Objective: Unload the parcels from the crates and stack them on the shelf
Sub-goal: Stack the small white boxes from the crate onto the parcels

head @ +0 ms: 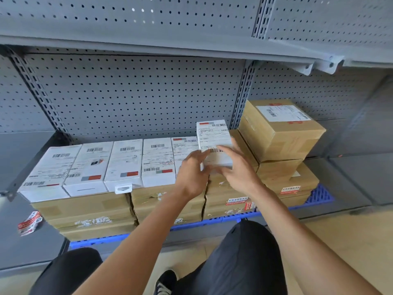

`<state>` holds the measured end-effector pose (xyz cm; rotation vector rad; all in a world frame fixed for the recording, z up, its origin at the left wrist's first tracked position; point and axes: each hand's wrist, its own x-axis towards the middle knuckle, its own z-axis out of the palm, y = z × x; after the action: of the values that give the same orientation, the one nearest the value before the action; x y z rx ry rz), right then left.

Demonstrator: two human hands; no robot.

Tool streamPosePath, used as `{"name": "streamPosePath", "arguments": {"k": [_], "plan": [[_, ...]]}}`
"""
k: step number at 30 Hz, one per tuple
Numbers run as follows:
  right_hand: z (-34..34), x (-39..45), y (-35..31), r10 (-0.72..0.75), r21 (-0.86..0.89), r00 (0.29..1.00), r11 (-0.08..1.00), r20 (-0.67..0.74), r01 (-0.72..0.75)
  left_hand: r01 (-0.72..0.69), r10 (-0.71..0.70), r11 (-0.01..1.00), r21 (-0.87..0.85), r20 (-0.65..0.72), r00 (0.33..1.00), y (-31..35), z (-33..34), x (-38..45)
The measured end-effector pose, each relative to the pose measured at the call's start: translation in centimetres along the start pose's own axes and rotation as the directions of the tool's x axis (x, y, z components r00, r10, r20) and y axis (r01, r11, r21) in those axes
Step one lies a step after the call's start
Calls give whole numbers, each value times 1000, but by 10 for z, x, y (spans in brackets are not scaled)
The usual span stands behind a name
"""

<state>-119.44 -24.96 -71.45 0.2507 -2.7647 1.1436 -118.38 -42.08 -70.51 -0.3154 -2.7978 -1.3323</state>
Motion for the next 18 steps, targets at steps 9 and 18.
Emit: {"name": "streamPosePath", "arguments": {"k": [9,18], "plan": [[-12,14,27,32,64,996,997,85,-37,15,-15,1000,-7,7,1000,-7,30,24],[-7,12,44,82,91,986,991,148,-96,-26,38,991,132,-92,995,-15,35,22]]}}
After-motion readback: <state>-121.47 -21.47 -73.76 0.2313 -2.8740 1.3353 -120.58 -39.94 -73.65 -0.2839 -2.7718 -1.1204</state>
